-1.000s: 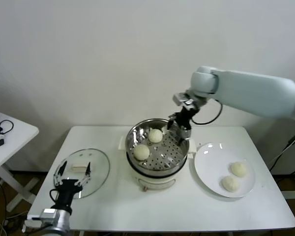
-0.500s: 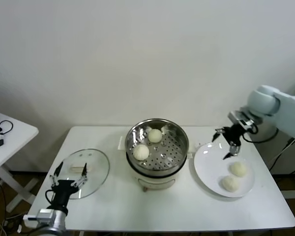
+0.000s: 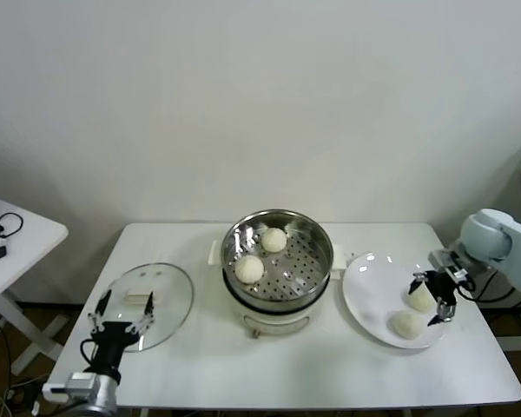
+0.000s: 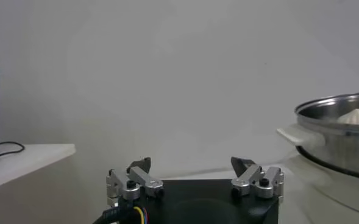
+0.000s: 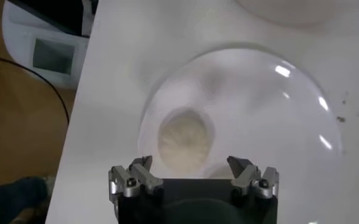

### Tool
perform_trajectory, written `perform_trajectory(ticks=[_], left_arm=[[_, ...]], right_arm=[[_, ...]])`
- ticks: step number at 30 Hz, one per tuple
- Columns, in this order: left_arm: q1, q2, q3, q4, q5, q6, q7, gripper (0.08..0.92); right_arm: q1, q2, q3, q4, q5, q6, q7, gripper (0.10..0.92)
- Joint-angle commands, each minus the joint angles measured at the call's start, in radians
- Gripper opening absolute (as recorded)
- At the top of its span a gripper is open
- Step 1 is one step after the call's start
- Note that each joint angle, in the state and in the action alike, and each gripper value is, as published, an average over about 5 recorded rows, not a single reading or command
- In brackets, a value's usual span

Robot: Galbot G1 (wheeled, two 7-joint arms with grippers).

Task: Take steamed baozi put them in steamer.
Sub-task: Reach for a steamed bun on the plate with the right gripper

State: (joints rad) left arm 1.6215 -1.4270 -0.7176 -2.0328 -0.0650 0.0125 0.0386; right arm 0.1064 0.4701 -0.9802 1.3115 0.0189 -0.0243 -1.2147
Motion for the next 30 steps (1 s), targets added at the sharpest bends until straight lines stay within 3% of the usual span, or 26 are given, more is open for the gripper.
perform_trajectory(ticks=[1, 30], left_arm=[[0.004, -0.001, -0.003, 0.003, 0.001, -0.001, 0.001, 0.823], [-0.002, -0.003, -0.007, 0.023, 0.001, -0.004, 0.002, 0.823]], right_arm=[[-0.101, 0.028, 0.045, -0.021, -0.069, -0.007, 0.021, 0.823], [-0.091, 0.129, 0.007, -0.098, -0.075, -0.008, 0.036, 0.795]])
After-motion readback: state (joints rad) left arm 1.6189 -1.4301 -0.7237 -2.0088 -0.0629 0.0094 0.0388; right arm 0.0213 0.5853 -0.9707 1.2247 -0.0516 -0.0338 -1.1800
